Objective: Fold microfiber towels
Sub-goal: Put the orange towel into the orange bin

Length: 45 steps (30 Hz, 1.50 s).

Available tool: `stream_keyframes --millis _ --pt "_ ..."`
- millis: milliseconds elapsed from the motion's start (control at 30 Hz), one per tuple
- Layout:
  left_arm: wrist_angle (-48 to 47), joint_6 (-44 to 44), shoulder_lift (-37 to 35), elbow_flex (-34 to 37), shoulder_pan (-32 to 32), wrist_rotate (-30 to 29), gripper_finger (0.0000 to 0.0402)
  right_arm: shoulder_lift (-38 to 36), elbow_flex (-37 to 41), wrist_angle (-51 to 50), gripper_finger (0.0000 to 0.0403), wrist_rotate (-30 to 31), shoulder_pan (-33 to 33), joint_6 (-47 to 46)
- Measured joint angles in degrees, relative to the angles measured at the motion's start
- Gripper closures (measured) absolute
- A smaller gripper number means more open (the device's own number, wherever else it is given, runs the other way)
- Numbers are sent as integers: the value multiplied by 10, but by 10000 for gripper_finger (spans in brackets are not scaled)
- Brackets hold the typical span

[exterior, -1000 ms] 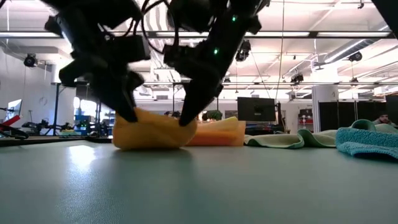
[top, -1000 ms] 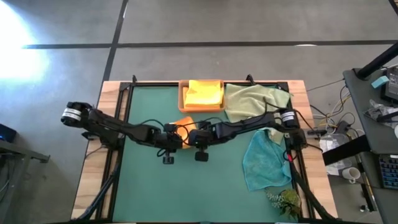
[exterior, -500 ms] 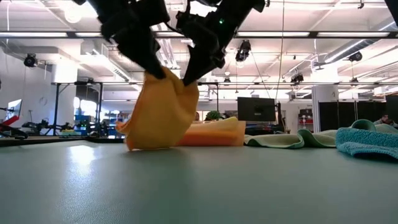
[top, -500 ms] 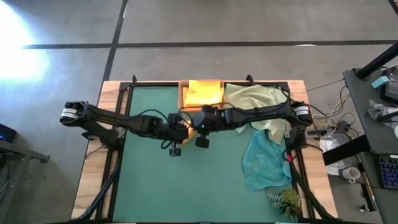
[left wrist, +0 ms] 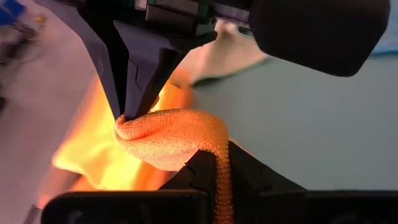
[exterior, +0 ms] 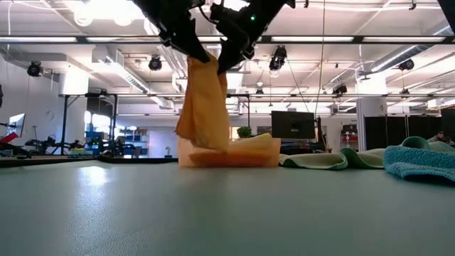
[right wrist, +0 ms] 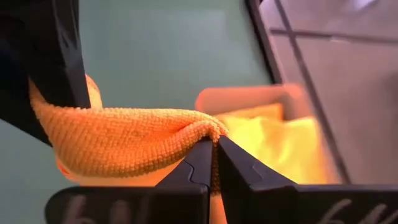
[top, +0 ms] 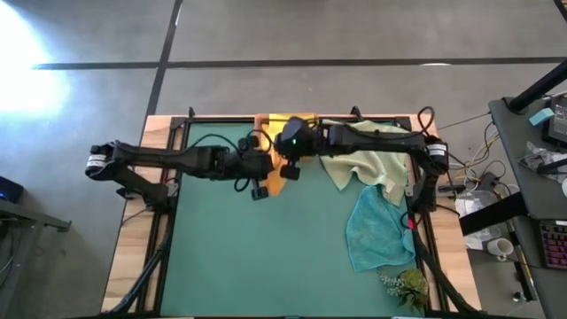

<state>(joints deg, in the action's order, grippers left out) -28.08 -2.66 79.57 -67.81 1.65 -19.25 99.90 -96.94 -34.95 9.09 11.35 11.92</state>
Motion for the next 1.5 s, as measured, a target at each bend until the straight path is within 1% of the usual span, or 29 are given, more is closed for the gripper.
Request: stream_keyframes --millis 167,267,400,567,800,933,1033,1133,1233,1400,1500 --pt "0 -30 0 -31 21 -43 391 2 -45 0 394 -11 34 59" --pt "10 -63 1 -53 33 -63 391 2 -74 1 394 -41 57 90" --pt "49 -111 2 -58 57 -98 391 9 -104 23 394 -75 92 142" --pt "86 -116 2 -58 98 -98 391 43 -141 44 394 -162 140 181" --pt "112 -117 3 -49 155 -98 391 110 -186 75 394 -250 194 207" --pt "114 -117 14 -47 173 -98 391 149 -219 76 394 -289 215 210" --pt "111 -117 40 -45 183 -98 391 181 -247 73 394 -313 225 212" --pt "107 -117 73 -46 187 -103 391 208 -277 61 394 -321 230 218" --pt "104 -119 95 -50 192 -131 391 229 -300 55 394 -321 234 236" --pt "72 -146 101 -57 201 -157 391 242 -315 54 394 -320 242 257" --pt "65 -148 90 -69 205 -159 391 241 -319 65 394 -321 245 262"
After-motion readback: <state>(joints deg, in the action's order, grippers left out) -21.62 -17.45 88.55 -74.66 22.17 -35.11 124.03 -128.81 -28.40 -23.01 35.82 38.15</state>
